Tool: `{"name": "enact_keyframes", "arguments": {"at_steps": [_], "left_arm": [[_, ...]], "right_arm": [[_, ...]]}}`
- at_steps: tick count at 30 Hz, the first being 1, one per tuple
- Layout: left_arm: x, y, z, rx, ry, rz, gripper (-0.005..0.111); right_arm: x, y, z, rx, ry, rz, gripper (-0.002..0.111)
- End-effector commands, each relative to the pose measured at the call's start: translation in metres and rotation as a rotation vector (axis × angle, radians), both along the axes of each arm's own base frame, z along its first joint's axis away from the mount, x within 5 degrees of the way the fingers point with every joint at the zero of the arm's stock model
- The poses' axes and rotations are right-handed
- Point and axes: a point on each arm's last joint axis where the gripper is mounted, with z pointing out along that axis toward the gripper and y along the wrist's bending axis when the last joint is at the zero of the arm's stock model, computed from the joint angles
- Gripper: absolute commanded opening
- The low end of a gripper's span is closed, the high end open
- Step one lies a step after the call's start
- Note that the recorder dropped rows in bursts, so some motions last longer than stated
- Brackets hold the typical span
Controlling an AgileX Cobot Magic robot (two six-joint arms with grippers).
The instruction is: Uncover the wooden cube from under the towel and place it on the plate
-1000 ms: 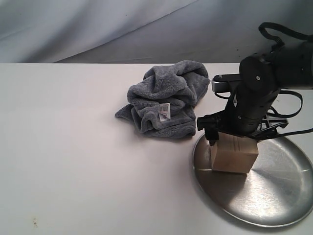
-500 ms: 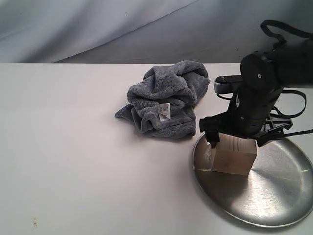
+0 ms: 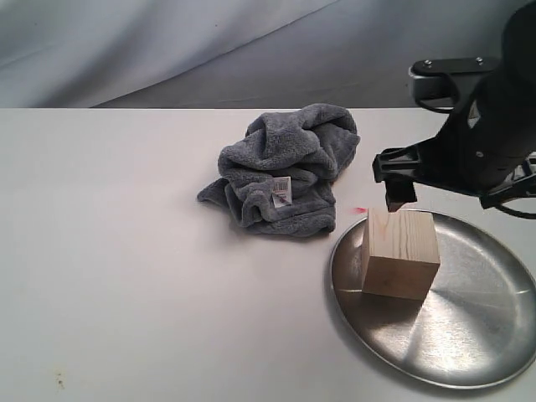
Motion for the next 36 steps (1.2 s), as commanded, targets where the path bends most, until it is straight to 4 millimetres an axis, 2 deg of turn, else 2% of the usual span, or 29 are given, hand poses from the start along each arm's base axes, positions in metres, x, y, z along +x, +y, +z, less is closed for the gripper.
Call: {"name": "enact_keyframes", "arguments": {"at_steps": [1,8,19,22,26,31,36], "left_arm": [[0.000,0.000,-0.001,-0.005,-0.002,-0.005,0.000],[0.000,0.000,-0.001,-0.005,-0.002,-0.005,0.000],[0.000,0.000,-0.001,-0.005,-0.002,-0.005,0.000],[0.000,0.000,-0.001,-0.005,-0.002,-0.005,0.000],[0.000,0.000,-0.001,-0.005,-0.002,-0.005,0.000],[0.000,0.000,-0.001,-0.005,-0.002,-0.005,0.000],[0.000,0.000,-0.001,-0.005,-0.002,-0.005,0.000]], "right_arm": [[-0.029,-0.008,0.010,0.012,-0.048,0.056,0.090],[-0.073,-0.024,0.006,0.098,-0.121,0.086,0.090],[-0.115,-0.055,-0.013,0.118,-0.130,0.066,0.087],[-0.123,-0.062,-0.019,0.122,-0.140,0.061,0.078],[-0.132,-0.068,-0.024,0.170,-0.187,0.045,0.060],[-0.142,-0.073,-0.028,0.290,-0.297,0.043,0.039],[-0.152,-0.076,-0.032,0.422,-0.385,0.035,0.012]]}}
